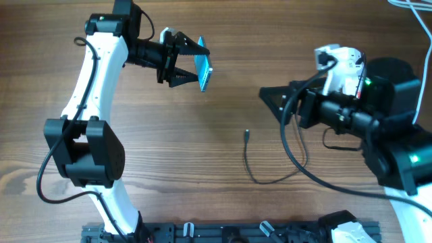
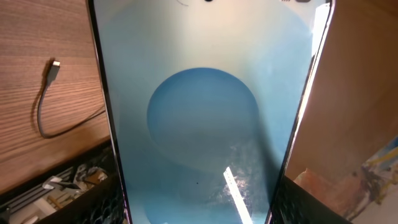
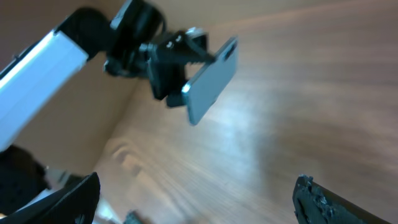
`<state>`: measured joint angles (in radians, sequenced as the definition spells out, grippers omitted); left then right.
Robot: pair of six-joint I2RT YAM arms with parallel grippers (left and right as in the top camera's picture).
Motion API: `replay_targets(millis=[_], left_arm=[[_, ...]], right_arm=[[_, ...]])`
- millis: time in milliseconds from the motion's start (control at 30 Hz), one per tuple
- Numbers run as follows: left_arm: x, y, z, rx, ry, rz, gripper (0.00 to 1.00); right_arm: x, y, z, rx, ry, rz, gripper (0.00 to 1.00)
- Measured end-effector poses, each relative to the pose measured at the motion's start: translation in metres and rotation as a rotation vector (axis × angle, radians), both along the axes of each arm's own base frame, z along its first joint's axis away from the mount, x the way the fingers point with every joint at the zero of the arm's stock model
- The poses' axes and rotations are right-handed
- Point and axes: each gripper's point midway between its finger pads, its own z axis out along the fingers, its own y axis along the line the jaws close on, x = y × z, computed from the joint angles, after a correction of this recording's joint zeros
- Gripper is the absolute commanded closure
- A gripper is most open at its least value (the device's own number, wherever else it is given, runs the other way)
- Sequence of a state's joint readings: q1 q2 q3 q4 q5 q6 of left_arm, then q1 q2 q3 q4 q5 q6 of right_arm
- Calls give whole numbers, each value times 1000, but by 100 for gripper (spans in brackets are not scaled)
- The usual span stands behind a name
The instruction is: Plug charger to phone and switch on socket
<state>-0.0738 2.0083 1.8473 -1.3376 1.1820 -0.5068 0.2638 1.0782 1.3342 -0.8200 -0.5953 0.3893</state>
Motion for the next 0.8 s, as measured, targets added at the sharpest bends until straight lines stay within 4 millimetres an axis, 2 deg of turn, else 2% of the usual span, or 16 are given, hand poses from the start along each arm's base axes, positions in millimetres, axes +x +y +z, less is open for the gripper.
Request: replay_targets(millis=[133, 200, 233, 300, 367, 467, 567, 700, 800], left_arm=[[-1, -3, -5, 34, -5, -10, 32], [-3, -13, -7, 47, -31, -36, 32], [-3, -19, -8, 49, -55, -51, 32], [-6, -34, -9, 58, -70, -79, 32], [-8, -44, -15, 102, -43, -78, 32], [-9, -50, -20, 140, 15, -51, 32], [-11, -54, -18, 133, 106, -17, 32], [-16, -63, 3, 6, 157, -40, 32], [-18, -65, 8, -25, 172, -47, 32]], right_arm=[[-3, 49, -37, -57, 124, 100, 0], [-5, 79, -65, -160, 183, 109, 1], [-4, 83, -75, -223, 226, 82, 1], [10, 84, -81, -326, 261, -22, 1], [28, 91, -79, -348, 248, -117, 1], [43, 84, -87, -369, 253, -257, 1], [62, 78, -91, -354, 245, -399, 11], [72, 82, -98, -352, 244, -432, 20], [81, 87, -109, -362, 249, -449, 31]])
